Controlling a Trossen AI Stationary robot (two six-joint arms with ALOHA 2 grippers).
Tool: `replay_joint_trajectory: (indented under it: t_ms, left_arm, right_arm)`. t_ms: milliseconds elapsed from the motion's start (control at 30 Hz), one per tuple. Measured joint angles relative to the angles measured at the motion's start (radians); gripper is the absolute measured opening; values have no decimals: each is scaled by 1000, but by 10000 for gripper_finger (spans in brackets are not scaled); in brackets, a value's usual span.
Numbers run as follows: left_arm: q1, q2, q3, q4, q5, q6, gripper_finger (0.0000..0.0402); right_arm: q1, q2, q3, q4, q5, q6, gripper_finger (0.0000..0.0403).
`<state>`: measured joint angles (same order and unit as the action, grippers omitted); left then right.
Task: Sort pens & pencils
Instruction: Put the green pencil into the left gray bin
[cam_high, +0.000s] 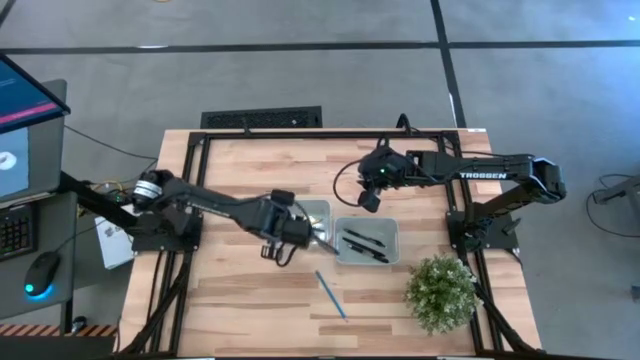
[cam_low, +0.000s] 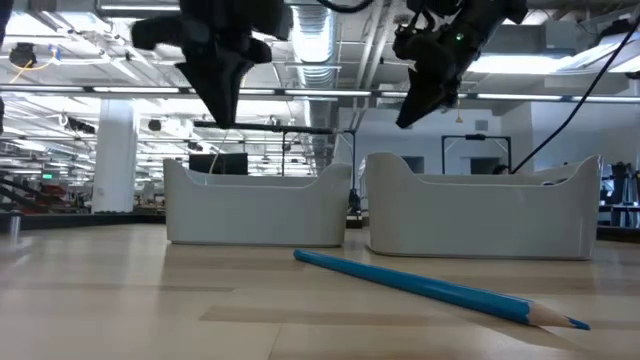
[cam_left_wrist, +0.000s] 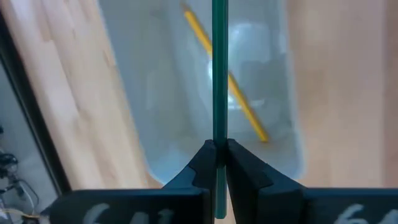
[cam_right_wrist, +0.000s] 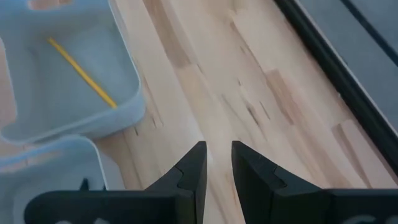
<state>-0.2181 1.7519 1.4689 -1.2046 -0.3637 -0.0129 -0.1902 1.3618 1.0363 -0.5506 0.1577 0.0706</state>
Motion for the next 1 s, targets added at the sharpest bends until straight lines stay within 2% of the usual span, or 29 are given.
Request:
replay_joint_trajectory:
  t_ms: [167, 300, 400, 833, 1000]
  left_arm:
    - [75, 0, 0, 44, 6, 99, 10]
    - [116, 0, 0, 95, 91, 170, 10]
    - [125, 0, 0, 95, 116, 203, 10]
    - [138, 0, -1, 51, 116, 230, 10]
    - [152, 0, -57, 71, 117, 231, 10]
  right_arm:
    - [0, 0, 0, -51, 0, 0, 95]
    - [0, 0, 0, -75, 0, 0, 95]
    - [0, 0, 0, -95, 0, 0, 95]
    - [0, 0, 0, -112, 0, 0, 95]
    - [0, 0, 0, -125, 0, 0, 95]
